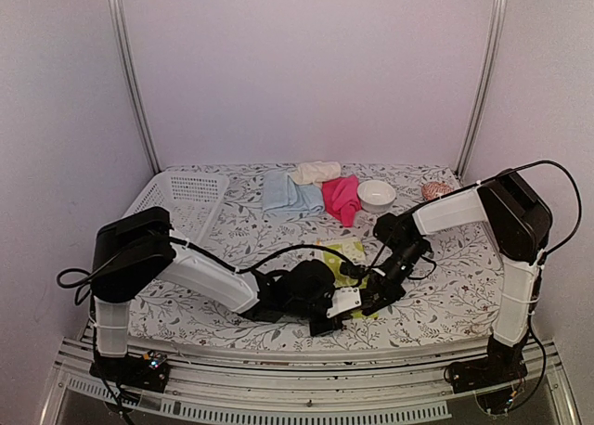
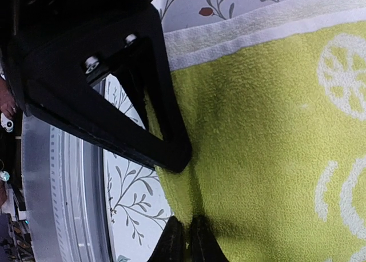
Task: Roll the towels
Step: Roll the towel at the center of the board.
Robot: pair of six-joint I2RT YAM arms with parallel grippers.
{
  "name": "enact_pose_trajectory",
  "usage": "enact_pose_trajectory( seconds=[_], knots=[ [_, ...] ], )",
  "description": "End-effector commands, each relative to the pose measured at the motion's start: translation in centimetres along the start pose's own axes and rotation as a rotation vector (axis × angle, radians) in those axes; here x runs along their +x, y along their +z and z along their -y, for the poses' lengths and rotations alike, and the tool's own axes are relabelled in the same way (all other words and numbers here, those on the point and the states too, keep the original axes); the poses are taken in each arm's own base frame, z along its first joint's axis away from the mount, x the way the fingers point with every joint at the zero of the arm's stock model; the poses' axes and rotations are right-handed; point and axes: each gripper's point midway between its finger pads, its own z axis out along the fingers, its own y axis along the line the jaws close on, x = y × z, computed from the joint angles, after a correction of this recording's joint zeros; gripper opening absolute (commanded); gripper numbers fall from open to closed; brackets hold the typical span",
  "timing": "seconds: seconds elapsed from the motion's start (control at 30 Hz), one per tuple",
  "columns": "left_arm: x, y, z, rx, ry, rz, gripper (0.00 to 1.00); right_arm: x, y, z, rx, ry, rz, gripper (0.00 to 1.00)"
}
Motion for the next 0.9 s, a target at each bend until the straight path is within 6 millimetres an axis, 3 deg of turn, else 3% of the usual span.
enact_pose_trajectory(
  seconds=[0.0, 0.13, 0.27, 0.37, 0.5, 0.63, 0.87],
  knots=[
    [1.4, -0.1, 0.2, 0.132, -0.127, -0.03, 0.0, -1.1, -1.5, -1.6, 0.0, -0.031, 0.057, 0.23],
    [1.9, -0.3, 0.0, 0.22, -0.255, -0.044, 0.0, -3.2, -4.8, -3.6, 0.044, -0.081, 0.148, 0.42],
    [1.4, -0.2, 0.0, 0.36, -0.437, -0.04, 0.0, -4.9, -7.9, -6.2, 0.134, -0.148, 0.221, 0.44],
    [1.3, 0.0, -0.2, 0.487, -0.624, -0.071, 0.0, -4.6, -8.9, -6.6, 0.236, -0.199, 0.239, 0.42],
    [2.2, 0.6, -0.9, 0.571, -0.837, -0.11, 0.0, -2.7, -8.1, -5.5, 0.353, -0.238, 0.18, 0.35],
    [2.4, 0.6, -1.7, 0.579, -0.966, -0.127, 0.0, -1.5, -5.6, -4.9, 0.451, -0.325, 0.085, 0.32],
    [3.1, 0.5, -2.3, 0.602, -1.127, -0.164, 0.0, -2.6, -3.3, -3.1, 0.633, -0.463, -0.017, 0.3]
  ],
)
